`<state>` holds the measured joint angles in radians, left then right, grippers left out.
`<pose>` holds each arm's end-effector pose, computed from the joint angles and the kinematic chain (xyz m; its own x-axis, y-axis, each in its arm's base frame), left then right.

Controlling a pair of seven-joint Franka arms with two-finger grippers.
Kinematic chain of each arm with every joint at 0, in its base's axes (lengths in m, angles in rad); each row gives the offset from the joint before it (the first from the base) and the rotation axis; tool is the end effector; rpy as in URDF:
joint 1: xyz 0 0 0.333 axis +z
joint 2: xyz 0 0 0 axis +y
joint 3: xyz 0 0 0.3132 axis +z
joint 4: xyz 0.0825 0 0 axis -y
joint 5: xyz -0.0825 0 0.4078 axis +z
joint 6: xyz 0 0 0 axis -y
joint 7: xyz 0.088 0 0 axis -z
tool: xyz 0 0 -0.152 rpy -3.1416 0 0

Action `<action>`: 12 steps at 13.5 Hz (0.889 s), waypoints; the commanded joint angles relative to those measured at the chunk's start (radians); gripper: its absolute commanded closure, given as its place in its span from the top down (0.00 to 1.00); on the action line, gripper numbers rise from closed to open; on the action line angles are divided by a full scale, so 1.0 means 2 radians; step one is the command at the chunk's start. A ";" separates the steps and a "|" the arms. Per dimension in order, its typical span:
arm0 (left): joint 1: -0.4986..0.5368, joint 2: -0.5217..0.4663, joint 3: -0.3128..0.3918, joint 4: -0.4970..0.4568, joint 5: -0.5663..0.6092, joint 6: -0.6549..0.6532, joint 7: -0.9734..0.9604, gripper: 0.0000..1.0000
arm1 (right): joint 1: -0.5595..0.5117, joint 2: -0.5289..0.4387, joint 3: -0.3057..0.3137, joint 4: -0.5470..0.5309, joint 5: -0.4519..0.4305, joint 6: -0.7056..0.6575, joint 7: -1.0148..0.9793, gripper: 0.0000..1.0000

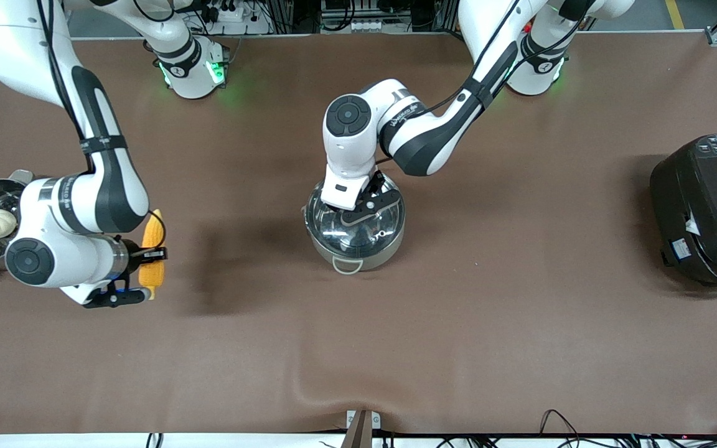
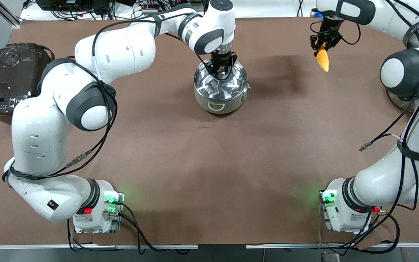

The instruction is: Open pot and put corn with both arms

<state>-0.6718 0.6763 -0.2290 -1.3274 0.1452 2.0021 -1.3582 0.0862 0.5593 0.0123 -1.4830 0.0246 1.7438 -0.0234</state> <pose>0.5028 -0.5619 0.2863 0.9015 0.4328 -0.0063 0.4328 -0.9013 0.0175 0.6728 0.0689 0.2719 0.9493 0.1132 -0.2934 0.1076 -0.9936 -0.0353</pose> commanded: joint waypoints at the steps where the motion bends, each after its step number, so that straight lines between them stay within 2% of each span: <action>1: 0.001 -0.013 0.002 0.009 0.013 -0.003 -0.015 0.00 | 0.033 -0.001 0.003 0.043 0.042 -0.053 0.034 0.00; 4: 0.024 -0.053 0.002 0.005 0.016 -0.039 -0.010 0.00 | 0.083 -0.013 0.005 0.063 0.046 -0.104 0.088 0.00; 7: 0.060 -0.095 -0.001 0.005 0.010 -0.078 0.015 0.00 | 0.107 -0.025 0.008 0.063 0.071 -0.109 0.090 0.00; 9: 0.075 -0.104 -0.001 0.003 0.010 -0.098 0.045 0.00 | 0.118 -0.024 0.008 0.065 0.091 -0.106 0.119 0.00; 12: 0.133 -0.129 -0.004 -0.004 -0.016 -0.102 0.073 0.00 | 0.183 -0.014 0.005 0.075 0.086 -0.077 0.212 0.00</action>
<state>-0.4764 0.4708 -0.2208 -1.3036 0.1442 1.8099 -1.2532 0.3634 0.5232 0.0337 -1.3497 0.1884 1.5582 0.2818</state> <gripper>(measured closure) 0.502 0.604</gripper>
